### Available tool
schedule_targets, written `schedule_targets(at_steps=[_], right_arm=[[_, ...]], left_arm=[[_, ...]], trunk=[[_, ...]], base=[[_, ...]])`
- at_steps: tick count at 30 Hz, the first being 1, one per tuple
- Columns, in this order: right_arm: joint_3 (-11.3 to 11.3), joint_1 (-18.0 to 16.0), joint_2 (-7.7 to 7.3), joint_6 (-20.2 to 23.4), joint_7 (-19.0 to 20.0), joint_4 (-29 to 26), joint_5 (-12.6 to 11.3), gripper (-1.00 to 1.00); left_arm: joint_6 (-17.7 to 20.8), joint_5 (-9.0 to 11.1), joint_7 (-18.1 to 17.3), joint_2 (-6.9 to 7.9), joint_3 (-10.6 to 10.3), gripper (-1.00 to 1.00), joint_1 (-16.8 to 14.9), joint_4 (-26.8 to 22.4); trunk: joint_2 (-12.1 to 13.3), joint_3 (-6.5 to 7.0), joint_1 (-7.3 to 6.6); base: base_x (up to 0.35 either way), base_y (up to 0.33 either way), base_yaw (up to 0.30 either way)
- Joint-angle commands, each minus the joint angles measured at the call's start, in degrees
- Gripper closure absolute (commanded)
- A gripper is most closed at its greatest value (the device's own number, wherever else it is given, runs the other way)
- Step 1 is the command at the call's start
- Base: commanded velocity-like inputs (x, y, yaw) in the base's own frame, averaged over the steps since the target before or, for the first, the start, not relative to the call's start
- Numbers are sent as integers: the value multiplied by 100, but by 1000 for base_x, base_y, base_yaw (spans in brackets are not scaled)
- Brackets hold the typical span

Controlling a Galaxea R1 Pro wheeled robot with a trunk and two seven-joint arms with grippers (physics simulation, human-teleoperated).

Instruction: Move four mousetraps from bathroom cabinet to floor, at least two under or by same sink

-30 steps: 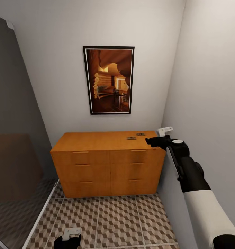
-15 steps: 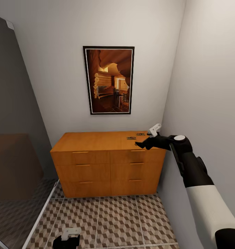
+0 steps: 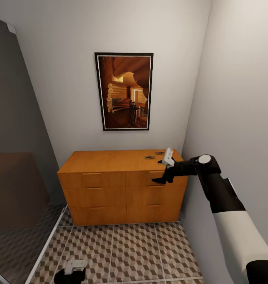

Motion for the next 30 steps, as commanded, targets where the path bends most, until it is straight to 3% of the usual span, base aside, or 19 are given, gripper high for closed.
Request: schedule_targets(at_steps=[1,8,9,16,22,30], right_arm=[[3,-7,-10,33,86,-7,23,-100],[-48,-7,-105,-57,322,-2,-41,-100],[-191,-7,-117,-63,334,27,-167,-100],[-611,-5,-130,-65,352,70,-307,-100],[-670,-7,-134,-67,457,73,-318,-100],[-671,-7,-120,-48,475,85,-312,-100]], left_arm=[[-39,55,0,1,-51,-100,-11,23],[-39,55,0,18,-50,-100,-13,24],[-39,55,0,22,-52,-100,-13,24],[-36,55,7,24,-47,-100,-13,24],[69,55,6,25,-46,-100,-13,22],[430,55,-8,31,-44,-100,-13,15]], trunk=[[-14,-14,4],[-14,-14,4],[-14,-14,4],[-14,-14,4],[-14,-14,4],[-14,-14,4]], base=[[0,0,0],[0,0,0],[0,0,0],[0,0,0],[8,0,0],[231,0,0]])
